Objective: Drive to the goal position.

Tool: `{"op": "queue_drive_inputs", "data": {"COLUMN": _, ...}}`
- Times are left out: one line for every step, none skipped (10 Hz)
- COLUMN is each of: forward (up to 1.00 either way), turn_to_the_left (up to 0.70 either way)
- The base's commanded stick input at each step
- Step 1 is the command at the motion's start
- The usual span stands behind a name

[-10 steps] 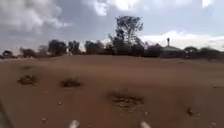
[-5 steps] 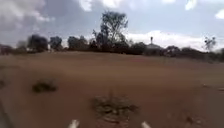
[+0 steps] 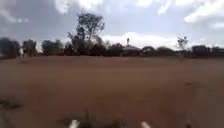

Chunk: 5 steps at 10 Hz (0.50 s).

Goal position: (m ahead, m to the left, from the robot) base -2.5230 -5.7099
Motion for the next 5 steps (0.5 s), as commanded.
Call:
{"op": "queue_drive_inputs", "data": {"forward": 0.70, "turn_to_the_left": -0.27}}
{"op": "queue_drive_inputs", "data": {"forward": 0.70, "turn_to_the_left": -0.27}}
{"op": "queue_drive_inputs", "data": {"forward": 0.70, "turn_to_the_left": -0.27}}
{"op": "queue_drive_inputs", "data": {"forward": 0.70, "turn_to_the_left": -0.27}}
{"op": "queue_drive_inputs", "data": {"forward": 0.70, "turn_to_the_left": -0.27}}
